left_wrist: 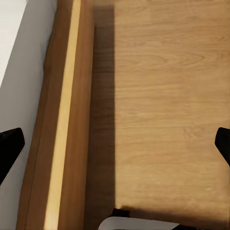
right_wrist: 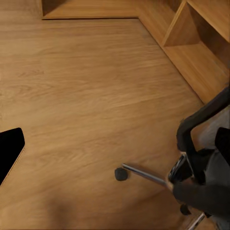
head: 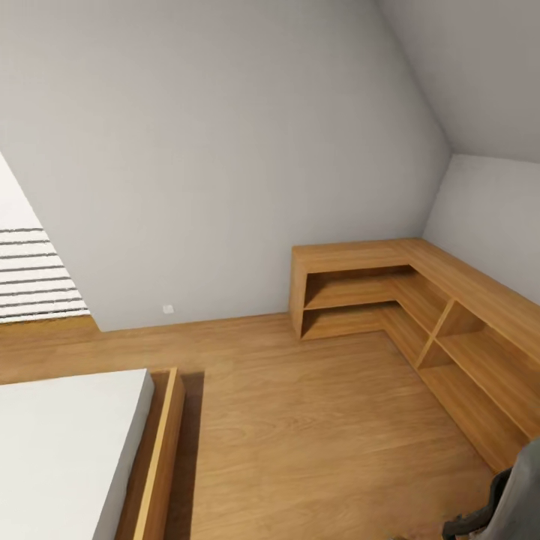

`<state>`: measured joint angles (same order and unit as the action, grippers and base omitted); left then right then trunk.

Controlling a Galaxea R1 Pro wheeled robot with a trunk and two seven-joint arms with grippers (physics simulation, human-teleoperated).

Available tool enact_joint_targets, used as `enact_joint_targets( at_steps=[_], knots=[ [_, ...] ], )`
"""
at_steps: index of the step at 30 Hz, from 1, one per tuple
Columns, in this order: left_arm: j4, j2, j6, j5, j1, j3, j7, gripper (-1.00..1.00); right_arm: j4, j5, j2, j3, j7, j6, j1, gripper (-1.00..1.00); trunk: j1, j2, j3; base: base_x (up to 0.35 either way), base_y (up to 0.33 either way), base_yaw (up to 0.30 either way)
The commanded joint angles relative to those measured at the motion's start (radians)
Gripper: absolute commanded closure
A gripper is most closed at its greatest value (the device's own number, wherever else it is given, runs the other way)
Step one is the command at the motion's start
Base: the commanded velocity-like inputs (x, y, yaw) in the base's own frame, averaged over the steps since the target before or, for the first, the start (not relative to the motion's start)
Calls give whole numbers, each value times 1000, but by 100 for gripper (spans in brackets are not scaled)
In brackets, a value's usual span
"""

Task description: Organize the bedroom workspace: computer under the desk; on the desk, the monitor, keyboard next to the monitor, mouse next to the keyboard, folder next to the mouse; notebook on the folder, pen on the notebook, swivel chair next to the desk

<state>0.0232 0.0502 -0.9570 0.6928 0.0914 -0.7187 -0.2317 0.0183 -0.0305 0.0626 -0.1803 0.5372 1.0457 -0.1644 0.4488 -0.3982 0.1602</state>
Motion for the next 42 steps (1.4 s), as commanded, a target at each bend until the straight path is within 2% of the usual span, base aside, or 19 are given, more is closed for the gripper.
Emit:
enact_joint_targets(
  at_steps=[1, 25, 42],
  knots=[
    [0, 0, -2, 1, 1, -8, -9, -100, 2, -3, 0, -7, 10, 1, -1, -100, 1, -2, 0, 324, 41, 0],
    [0, 0, -2, 1, 1, -8, -8, -100, 2, -3, 2, -7, 12, 1, -1, -100, 1, -2, -37, 327, 5, 0],
    [0, 0, -2, 1, 1, -8, -6, -100, 2, -3, -1, -7, 12, 1, -1, -100, 1, -2, -40, 328, 0, 0]
  ],
)
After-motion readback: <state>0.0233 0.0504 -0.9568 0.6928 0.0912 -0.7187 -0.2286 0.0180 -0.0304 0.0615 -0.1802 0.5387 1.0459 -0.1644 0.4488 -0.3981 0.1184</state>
